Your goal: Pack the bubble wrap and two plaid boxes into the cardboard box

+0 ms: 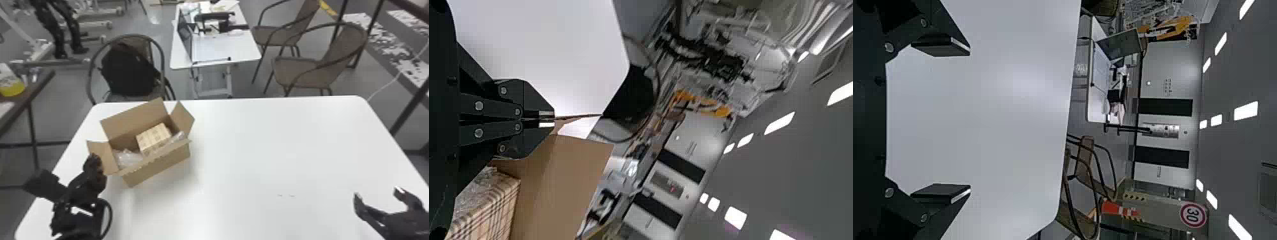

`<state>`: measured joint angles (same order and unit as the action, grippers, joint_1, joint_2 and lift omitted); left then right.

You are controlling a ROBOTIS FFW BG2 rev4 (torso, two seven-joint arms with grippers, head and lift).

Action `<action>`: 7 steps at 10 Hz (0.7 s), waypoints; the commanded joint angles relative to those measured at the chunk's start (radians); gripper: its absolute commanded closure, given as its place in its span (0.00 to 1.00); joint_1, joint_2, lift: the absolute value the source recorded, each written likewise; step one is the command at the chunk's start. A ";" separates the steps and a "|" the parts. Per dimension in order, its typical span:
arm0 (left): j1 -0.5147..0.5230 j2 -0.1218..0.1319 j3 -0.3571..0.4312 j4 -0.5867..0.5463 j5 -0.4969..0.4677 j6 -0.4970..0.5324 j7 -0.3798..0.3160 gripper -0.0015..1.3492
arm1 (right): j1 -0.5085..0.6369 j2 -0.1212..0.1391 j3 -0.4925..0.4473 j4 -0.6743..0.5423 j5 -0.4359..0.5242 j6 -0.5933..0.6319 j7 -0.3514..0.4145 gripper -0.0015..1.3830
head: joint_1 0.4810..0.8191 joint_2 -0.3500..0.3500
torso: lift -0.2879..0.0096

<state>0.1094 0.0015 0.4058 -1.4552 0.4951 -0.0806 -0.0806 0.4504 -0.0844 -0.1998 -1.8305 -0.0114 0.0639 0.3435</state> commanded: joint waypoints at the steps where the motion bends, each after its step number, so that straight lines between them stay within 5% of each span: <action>1: -0.045 -0.004 0.044 0.062 -0.032 -0.148 0.104 0.90 | -0.013 0.003 0.011 0.017 -0.010 0.002 0.008 0.22 | 0.63 0.75 | 0.80; 4: -0.094 -0.004 0.024 0.161 -0.033 -0.364 0.433 0.90 | -0.052 0.003 0.034 0.040 -0.010 0.024 0.045 0.22 | 0.63 0.99 | 0.80; 6: -0.096 -0.004 -0.005 0.191 0.002 -0.410 0.518 0.83 | -0.058 0.003 0.039 0.043 -0.010 0.028 0.046 0.22 | 0.63 1.00 | 0.80; 7: -0.085 -0.004 -0.033 0.193 -0.001 -0.442 0.516 0.50 | -0.059 0.003 0.039 0.043 -0.009 0.027 0.046 0.22 | 0.63 1.00 | 0.80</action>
<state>0.0193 0.0015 0.3866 -1.2646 0.4909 -0.5072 0.4368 0.3923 -0.0813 -0.1612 -1.7874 -0.0214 0.0909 0.3889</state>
